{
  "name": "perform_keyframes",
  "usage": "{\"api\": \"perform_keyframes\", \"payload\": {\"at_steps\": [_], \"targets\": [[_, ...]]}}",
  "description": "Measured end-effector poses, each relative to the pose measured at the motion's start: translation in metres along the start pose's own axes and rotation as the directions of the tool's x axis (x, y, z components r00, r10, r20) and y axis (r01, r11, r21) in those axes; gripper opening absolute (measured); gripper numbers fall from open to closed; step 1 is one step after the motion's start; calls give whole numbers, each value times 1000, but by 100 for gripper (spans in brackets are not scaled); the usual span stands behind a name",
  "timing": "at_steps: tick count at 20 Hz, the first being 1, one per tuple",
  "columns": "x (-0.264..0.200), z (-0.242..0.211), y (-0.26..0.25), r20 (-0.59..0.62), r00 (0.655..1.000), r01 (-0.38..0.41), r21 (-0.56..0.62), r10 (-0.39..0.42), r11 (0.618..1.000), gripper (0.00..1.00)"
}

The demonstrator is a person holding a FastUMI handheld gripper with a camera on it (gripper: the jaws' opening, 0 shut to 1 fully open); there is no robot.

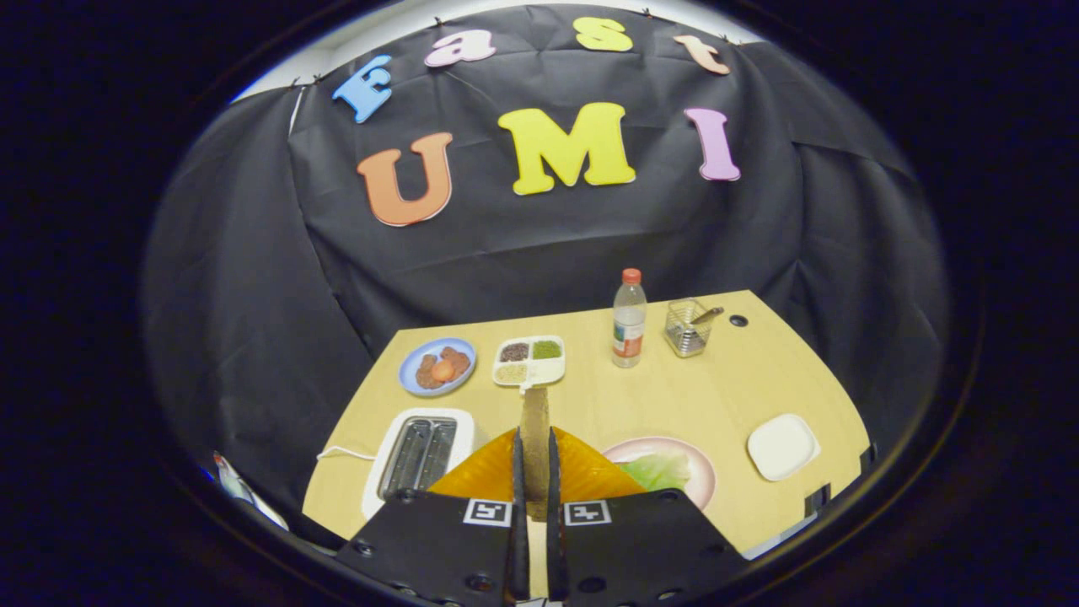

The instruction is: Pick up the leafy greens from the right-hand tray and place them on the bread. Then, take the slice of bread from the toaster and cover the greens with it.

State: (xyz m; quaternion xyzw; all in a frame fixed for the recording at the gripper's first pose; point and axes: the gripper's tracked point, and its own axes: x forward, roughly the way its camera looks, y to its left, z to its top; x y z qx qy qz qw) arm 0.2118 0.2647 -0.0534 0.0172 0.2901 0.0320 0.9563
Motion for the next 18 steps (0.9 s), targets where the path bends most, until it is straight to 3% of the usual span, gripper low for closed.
{"api": "perform_keyframes", "payload": {"at_steps": [2, 8, 18], "targets": [[16, -15, -23, -19, 999, 25, 10, -25, 1000, 9], [57, -64, -58, -126, 992, -11, 146, 30, 989, 9], [90, -115, -128, -154, 986, -16, 301, 66, 953, 12]]}}
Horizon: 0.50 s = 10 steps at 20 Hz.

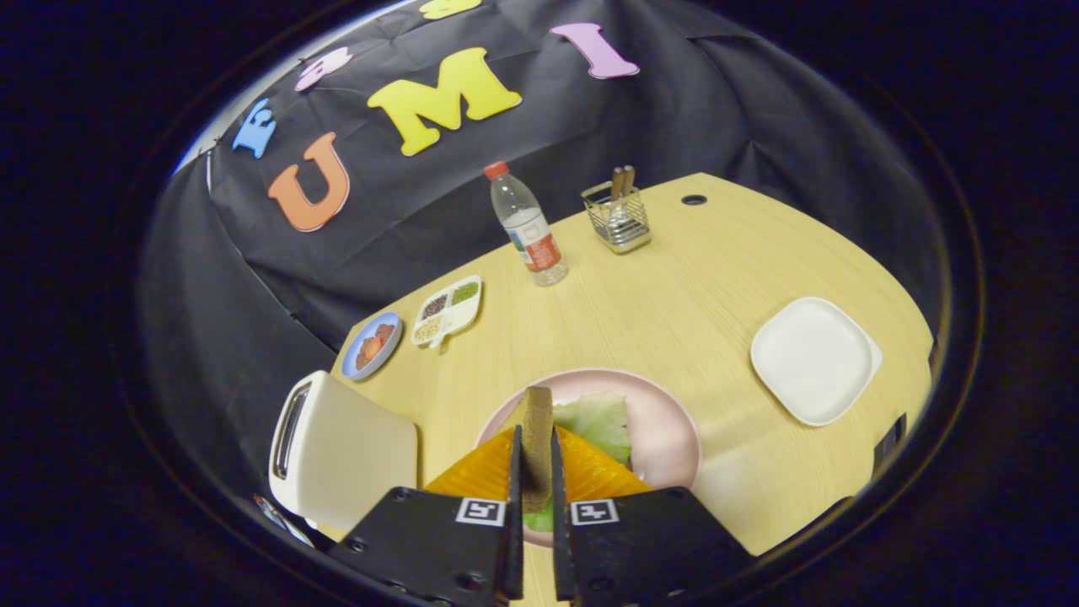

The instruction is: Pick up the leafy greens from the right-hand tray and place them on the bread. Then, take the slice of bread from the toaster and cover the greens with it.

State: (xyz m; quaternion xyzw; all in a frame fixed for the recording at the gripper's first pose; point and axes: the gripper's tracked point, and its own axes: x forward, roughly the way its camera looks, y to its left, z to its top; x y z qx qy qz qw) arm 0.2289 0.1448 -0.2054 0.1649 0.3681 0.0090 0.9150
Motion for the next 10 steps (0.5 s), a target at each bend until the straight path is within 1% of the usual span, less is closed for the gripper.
{"api": "perform_keyframes", "payload": {"at_steps": [1, 3, 5, 7, 8, 9, 10], "targets": [[1, -2, -5, -1, 1000, 0, -5, 0, 1000, 15], [3, -4, -16, 9, 1000, 18, -24, -18, 1000, 15], [8, -10, -24, 9, 1000, 30, -46, -29, 998, 26], [10, -13, -32, 16, 999, 50, -85, -49, 995, 30], [10, -14, -39, 27, 997, 81, -101, -79, 992, 32], [12, -15, -45, 33, 994, 106, -113, -103, 988, 38], [12, -16, -47, 35, 993, 115, -122, -111, 986, 39]]}}
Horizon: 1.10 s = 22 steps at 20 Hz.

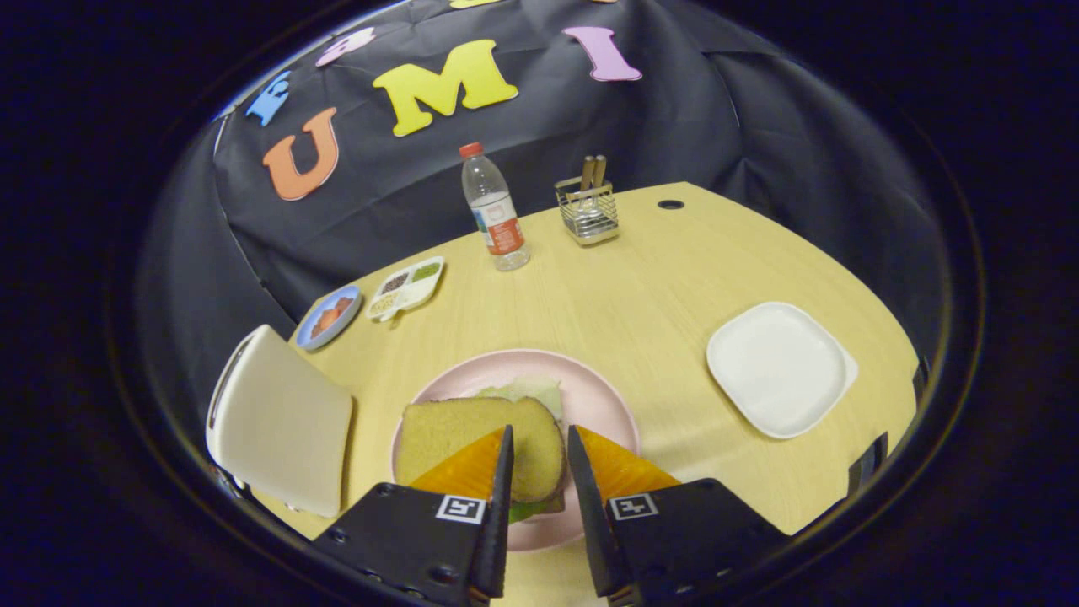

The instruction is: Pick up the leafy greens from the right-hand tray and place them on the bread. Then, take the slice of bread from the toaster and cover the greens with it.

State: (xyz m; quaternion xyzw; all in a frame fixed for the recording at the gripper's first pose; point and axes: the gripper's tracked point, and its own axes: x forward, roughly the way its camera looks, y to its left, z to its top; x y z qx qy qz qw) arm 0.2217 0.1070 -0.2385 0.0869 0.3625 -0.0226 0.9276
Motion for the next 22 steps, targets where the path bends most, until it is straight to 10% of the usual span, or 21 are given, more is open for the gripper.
{"api": "perform_keyframes", "payload": {"at_steps": [10, 22], "targets": [[-84, 49, 25, 306, 952, 91, -193, -28, 977, 80], [-277, 56, 62, 656, 752, 136, -250, 65, 959, 93]]}}
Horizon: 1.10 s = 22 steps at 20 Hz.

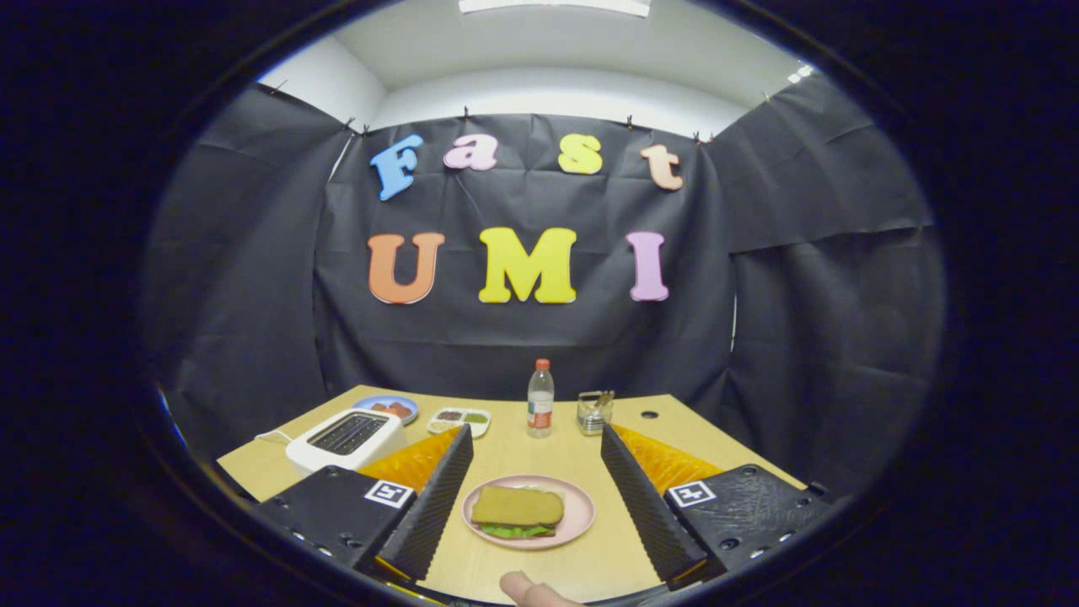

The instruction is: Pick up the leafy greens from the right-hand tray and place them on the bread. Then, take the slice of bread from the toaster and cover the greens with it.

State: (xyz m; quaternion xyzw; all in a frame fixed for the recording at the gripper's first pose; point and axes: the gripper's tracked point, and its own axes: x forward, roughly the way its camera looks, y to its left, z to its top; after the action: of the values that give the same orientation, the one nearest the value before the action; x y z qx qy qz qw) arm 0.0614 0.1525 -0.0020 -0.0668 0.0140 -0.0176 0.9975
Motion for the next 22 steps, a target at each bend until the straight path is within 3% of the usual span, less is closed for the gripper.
{"api": "perform_keyframes", "payload": {"at_steps": [2, 10, 18, 22], "targets": [[-25, 6, -1, 49, 998, 34, -26, -33, 999, 95], [-101, 19, 19, 207, 978, 45, -71, -29, 997, 95], [-123, 25, 21, 243, 970, 0, -4, 1, 1000, 95], [-124, 26, 14, 255, 967, 24, -17, -19, 1000, 95]]}}
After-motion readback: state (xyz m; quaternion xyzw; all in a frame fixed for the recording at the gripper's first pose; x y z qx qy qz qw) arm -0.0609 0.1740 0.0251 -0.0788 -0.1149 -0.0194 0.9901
